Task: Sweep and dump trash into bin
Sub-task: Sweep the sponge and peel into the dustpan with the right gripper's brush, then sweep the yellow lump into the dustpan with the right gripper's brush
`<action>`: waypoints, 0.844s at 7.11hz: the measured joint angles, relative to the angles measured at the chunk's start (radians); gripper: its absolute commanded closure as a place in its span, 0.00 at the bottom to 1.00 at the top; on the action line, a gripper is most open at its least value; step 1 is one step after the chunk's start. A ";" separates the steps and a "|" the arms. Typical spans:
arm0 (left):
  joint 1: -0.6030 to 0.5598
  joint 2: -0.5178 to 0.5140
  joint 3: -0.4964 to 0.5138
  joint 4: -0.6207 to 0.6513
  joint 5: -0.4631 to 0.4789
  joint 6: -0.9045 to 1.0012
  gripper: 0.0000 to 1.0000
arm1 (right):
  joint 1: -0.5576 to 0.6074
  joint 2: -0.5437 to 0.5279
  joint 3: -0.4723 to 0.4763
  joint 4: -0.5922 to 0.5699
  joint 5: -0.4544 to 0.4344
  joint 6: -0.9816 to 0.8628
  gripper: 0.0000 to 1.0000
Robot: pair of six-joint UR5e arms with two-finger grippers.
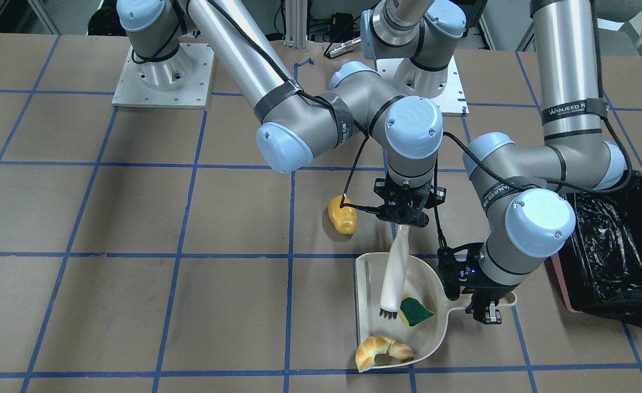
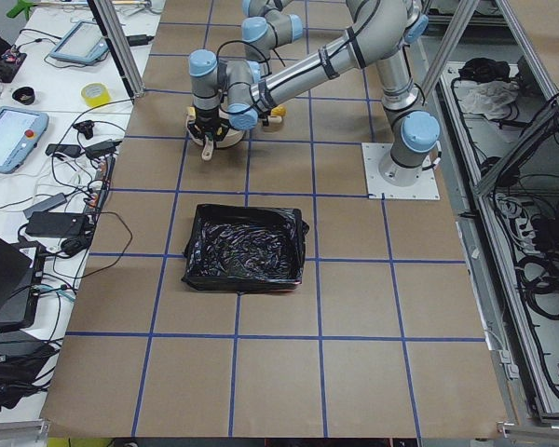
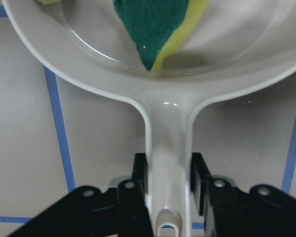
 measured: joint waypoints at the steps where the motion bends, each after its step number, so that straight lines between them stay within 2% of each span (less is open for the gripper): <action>1: 0.000 0.001 0.000 0.000 0.000 0.001 1.00 | -0.016 -0.014 0.001 0.028 -0.023 -0.015 1.00; 3: 0.007 0.010 -0.001 -0.003 -0.002 0.014 1.00 | -0.054 -0.036 0.002 0.073 -0.048 -0.031 1.00; 6: 0.060 0.068 -0.055 -0.007 -0.020 0.078 1.00 | -0.095 -0.115 0.016 0.269 -0.100 -0.111 1.00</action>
